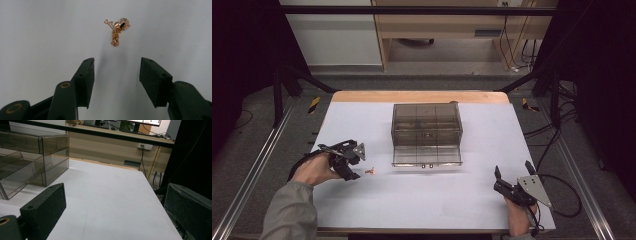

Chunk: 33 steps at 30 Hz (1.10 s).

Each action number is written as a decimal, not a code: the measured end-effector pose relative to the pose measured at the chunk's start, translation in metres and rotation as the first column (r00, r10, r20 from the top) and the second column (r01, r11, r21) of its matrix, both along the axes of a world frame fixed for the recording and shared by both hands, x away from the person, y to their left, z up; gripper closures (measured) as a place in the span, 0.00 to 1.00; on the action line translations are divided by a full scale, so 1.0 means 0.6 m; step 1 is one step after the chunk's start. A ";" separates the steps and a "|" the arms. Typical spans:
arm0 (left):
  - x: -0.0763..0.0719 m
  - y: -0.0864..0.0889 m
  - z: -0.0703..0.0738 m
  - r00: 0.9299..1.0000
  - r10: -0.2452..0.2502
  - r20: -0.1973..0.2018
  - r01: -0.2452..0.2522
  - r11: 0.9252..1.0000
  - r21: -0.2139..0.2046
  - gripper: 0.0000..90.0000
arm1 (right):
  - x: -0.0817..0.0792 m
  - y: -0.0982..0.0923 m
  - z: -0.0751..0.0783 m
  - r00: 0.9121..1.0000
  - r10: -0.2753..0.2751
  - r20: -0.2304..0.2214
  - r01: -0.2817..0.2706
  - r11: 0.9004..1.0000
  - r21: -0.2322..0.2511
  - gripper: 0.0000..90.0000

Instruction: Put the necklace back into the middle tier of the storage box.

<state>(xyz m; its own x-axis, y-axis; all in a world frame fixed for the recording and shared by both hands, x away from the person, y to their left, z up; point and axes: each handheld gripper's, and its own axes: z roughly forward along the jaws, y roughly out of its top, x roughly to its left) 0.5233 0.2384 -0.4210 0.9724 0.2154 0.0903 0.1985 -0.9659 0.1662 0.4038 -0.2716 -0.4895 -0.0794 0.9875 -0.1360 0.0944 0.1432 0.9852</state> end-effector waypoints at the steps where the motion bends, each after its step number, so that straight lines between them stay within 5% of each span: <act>1: 0.001 -0.003 -0.002 1.000 -0.004 0.000 0.004 1.000 -0.001 0.54 | 0.000 0.000 0.000 1.000 0.000 0.000 0.000 1.000 0.000 0.05; 33: 0.026 -0.039 -0.033 0.997 0.014 -0.070 -0.013 1.000 0.020 0.76 | 0.001 0.001 0.000 1.000 0.000 -0.003 0.000 1.000 -0.010 0.05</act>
